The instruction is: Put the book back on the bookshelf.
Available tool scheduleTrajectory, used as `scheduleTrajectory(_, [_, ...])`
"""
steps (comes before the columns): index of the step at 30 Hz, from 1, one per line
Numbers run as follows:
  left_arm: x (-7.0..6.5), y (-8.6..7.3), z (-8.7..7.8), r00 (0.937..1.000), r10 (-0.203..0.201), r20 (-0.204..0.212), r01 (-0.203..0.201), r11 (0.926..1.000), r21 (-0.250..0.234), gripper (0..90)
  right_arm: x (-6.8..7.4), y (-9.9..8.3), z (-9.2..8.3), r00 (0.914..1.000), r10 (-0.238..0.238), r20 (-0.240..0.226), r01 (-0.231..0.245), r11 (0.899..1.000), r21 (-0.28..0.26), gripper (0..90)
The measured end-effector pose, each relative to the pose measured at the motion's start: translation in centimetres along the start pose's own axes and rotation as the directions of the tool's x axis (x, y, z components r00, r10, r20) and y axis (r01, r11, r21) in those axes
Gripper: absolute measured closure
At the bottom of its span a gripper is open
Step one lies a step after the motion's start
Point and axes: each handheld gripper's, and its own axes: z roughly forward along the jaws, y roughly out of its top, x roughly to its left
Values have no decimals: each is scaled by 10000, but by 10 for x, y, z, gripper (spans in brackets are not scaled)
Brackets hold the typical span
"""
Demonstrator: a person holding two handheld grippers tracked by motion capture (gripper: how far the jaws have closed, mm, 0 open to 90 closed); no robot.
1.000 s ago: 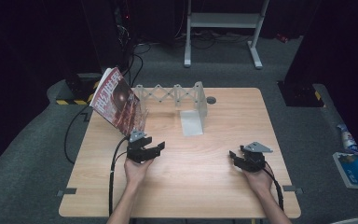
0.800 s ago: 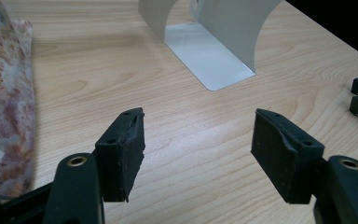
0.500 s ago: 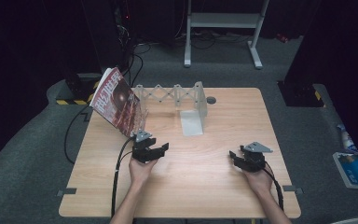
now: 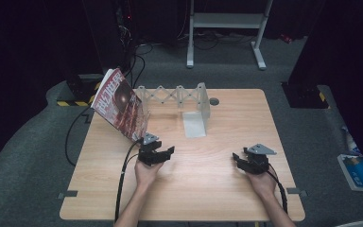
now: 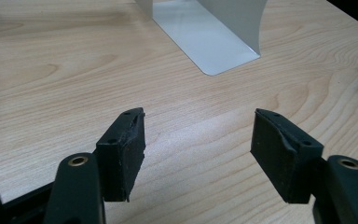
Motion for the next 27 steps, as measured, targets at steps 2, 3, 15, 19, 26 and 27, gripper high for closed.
scheduleTrajectory(2, [-1, -1, 3, 10000, -29, 14, 29, 10000, 17, 351, 0, 0, 0, 10000, 0, -1, 0, 10000, 0, 424])
scheduleTrajectory(3, [-1, -2, 4, 10000, -12, 18, 12, 10000, 8, 351, 0, 0, 0, 10000, -3, -2, 3, 10000, -1, 424])
scheduleTrajectory(15, [-3, -8, 17, 9999, 79, -127, -76, 9997, 238, 352, 0, 0, 0, 10000, -6, -1, 6, 10000, -2, 423])
scheduleTrajectory(19, [-5, -10, 21, 9994, 183, -279, -175, 9994, 299, 352, 0, 0, 0, 10000, -5, 1, 5, 10000, -4, 423])
scheduleTrajectory(26, [-8, -14, 29, 9979, 324, -554, -304, 9989, 360, 353, 0, 0, 0, 10000, -11, 2, 11, 10000, -13, 422])
scheduleTrajectory(27, [-8, -14, 29, 9979, 324, -554, -304, 9989, 360, 354, 0, 0, 0, 10000, -11, 2, 11, 10000, -13, 422])
